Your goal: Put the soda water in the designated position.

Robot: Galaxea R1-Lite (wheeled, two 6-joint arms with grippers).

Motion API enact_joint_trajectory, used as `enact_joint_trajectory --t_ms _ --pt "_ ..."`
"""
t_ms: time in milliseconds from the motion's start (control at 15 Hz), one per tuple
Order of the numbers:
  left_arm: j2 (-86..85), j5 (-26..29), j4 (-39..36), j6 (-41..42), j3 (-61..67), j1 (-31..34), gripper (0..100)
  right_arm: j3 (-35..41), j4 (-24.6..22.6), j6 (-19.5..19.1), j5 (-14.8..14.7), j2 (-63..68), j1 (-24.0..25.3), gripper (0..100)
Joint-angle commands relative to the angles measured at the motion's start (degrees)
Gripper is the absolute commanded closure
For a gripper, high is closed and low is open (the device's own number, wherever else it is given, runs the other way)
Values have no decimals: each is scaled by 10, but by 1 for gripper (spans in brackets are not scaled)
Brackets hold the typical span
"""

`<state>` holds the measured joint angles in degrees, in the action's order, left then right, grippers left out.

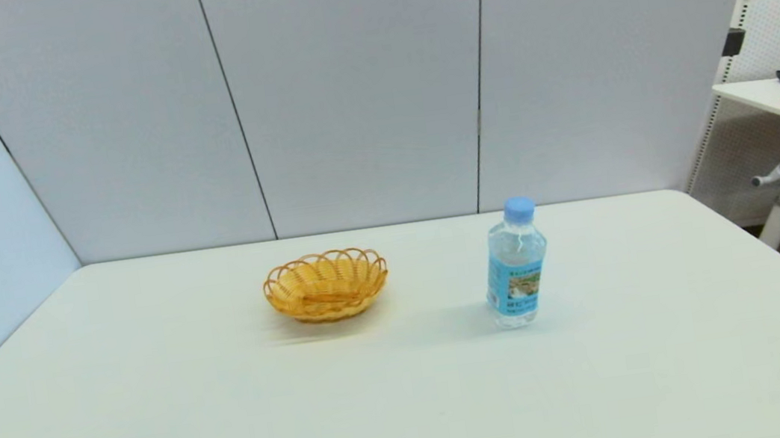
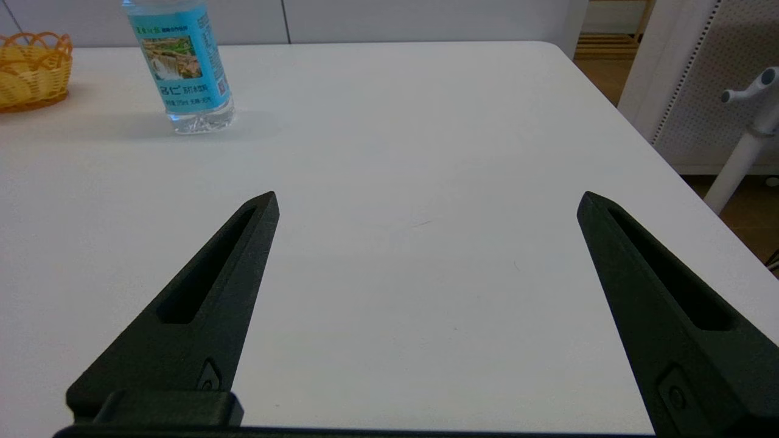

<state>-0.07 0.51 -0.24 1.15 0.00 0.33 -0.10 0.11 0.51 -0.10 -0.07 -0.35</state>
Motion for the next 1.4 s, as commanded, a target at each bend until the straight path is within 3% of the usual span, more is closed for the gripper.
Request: enact_joint_trajectory --t_ms 67,1067,1267,1400 --pt "-1 0 0 0 0 0 0 0 0 0 0 1 0 0" --pt "1 -8 1 -25 0 1 0 0 0 0 0 1 0 0" --pt "64 7 1 42 -45 0 0 0 0 0 -1 1 0 0" --pt "155 52 0 66 -97 -19 0 0 0 0 0 1 0 0"
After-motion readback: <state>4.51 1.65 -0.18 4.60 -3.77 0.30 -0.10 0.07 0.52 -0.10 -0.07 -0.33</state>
